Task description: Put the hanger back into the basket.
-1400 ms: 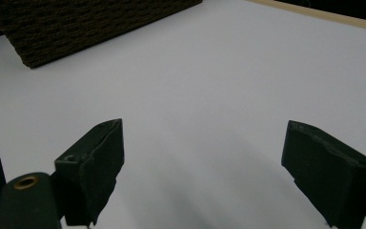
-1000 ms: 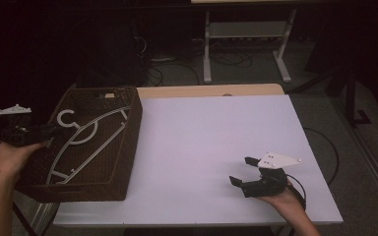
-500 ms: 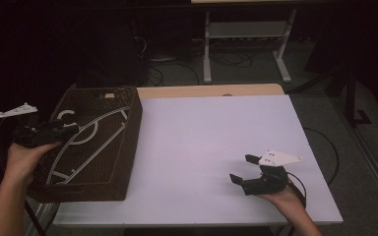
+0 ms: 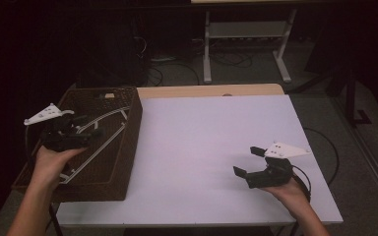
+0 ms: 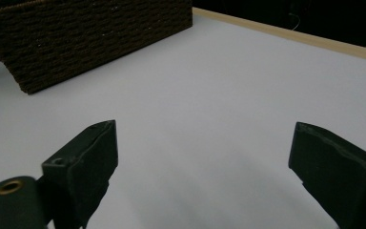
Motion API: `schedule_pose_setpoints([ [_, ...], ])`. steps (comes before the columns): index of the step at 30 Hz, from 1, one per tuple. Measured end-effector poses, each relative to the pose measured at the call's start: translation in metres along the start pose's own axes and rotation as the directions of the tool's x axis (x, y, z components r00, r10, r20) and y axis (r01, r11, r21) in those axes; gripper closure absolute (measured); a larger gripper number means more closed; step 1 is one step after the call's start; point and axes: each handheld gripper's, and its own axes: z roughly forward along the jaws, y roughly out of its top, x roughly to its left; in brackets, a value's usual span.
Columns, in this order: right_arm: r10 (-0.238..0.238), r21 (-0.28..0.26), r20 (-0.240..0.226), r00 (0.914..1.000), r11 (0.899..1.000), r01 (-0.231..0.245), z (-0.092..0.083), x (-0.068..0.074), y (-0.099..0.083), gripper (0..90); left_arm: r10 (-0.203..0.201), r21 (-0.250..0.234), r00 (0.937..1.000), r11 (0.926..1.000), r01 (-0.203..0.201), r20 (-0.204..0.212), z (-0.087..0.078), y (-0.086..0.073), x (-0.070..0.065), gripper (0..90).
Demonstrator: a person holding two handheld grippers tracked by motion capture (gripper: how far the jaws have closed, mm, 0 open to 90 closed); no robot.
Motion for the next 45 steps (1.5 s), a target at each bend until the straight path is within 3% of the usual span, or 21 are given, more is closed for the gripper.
schedule_pose_setpoints([
  [4, 0.0, -0.007, 0.006, 1.0, 1.0, 0.0, 0.0, -0.004, 0.004, 3.8, 0.016, -0.033, 0.9989, 0.9993, -0.015, 0.043, 0.011, 0.001, -0.021, 3.8],
  [7, -0.011, -0.011, 0.011, 0.9999, 1.0, 0.011, 0.0, -0.005, 0.007, 3.3, 0.04, -0.036, 0.9959, 0.9987, -0.037, 0.081, 0.02, -0.001, -0.034, 3.2],
  [11, -0.013, -0.033, 0.008, 0.9999, 0.999, 0.013, -0.002, -0.008, 0.014, 3.0, 0.043, -0.049, 0.991, 0.9981, -0.037, 0.127, 0.03, -0.005, -0.049, 3.2],
  [15, -0.011, -0.061, 0.006, 0.9999, 0.998, 0.011, -0.005, -0.012, 0.022, 2.5, 0.065, -0.073, 0.9814, 0.9959, -0.053, 0.181, 0.037, -0.007, -0.066, 3.2],
  [17, -0.005, -0.071, 0.0, 1.0, 0.997, 0.005, -0.007, -0.013, 0.026, 2.1, 0.07, -0.077, 0.98, 0.9954, -0.056, 0.187, 0.038, -0.007, -0.069, 3.2],
  [18, -0.007, -0.082, -0.001, 1.0, 0.997, 0.007, -0.007, -0.014, 0.028, 1.9, 0.075, -0.099, 0.9761, 0.9935, -0.056, 0.204, 0.039, -0.007, -0.073, 3.2],
  [30, -0.026, -0.161, -0.008, 0.9996, 0.987, 0.024, -0.014, -0.018, 0.05, 1.3, 0.085, -0.126, 0.9642, 0.9906, -0.054, 0.251, 0.051, -0.016, -0.083, 3.2],
  [38, -0.015, -0.214, 0.006, 0.9999, 0.977, 0.016, -0.02, -0.021, 0.054, 1.3, 0.094, -0.145, 0.9622, 0.9877, -0.058, 0.256, 0.051, -0.019, -0.084, 3.3],
  [45, -0.013, -0.229, 0.005, 0.9999, 0.973, 0.014, -0.025, -0.021, 0.053, 1.3, 0.105, -0.155, 0.9615, 0.9856, -0.067, 0.254, 0.05, -0.02, -0.086, 3.3],
])
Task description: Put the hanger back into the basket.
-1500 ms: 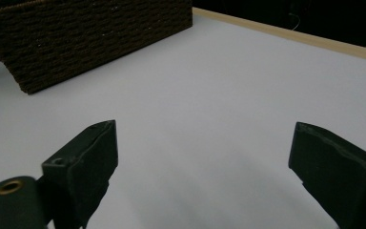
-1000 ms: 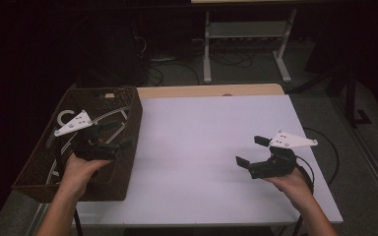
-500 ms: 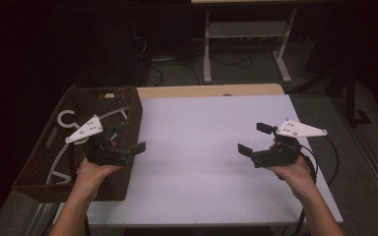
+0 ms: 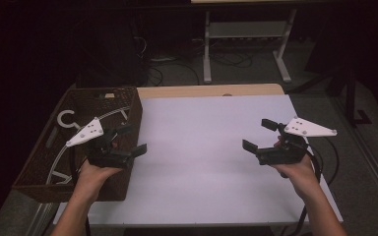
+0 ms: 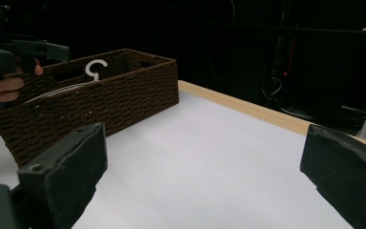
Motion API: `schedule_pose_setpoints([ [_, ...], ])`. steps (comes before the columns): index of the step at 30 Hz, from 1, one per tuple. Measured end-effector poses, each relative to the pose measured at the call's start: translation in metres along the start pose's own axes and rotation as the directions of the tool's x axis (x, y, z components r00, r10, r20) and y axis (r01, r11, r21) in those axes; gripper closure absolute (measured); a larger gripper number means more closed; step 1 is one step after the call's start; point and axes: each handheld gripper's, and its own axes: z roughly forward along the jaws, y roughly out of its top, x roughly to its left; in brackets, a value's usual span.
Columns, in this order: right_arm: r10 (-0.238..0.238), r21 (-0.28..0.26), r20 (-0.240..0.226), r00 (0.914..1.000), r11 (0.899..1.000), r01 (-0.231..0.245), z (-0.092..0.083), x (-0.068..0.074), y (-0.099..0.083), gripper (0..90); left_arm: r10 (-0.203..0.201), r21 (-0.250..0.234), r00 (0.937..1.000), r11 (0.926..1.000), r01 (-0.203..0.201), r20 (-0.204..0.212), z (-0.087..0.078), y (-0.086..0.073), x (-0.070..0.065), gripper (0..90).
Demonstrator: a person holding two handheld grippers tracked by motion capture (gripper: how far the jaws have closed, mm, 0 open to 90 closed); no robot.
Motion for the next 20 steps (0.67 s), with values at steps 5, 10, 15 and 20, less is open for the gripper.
schedule_pose_setpoints([
  [5, -0.004, -0.003, -0.002, 1.0, 1.0, 0.004, -0.0018, 0.0, 0.0001, 1.3, 0.004, 0.003, 1.0, 1.0, -0.004, 0.005, 0.0, -0.0005, -0.0005, 3.3],
  [10, -0.005, 0.003, -0.004, 1.0, 1.0, 0.005, -0.0019, 0.0011, 0.0, 1.3, 0.006, 0.006, 1.0, 1.0, -0.006, 0.001, 0.0004, -0.0005, -0.0014, 4.3],
  [15, -0.007, 0.003, -0.005, 1.0, 1.0, 0.007, -0.0021, 0.0009, -0.0001, 1.3, 0.007, 0.004, 1.0, 1.0, -0.007, 0.001, 0.0, -0.0007, -0.0013, 4.3],
  [20, -0.009, 0.002, -0.003, 1.0, 1.0, 0.009, -0.0028, 0.001, 0.0002, 1.3, 0.013, 0.001, 0.9999, 0.9999, -0.013, 0.004, -0.0006, 0.0001, -0.0028, 4.3],
])
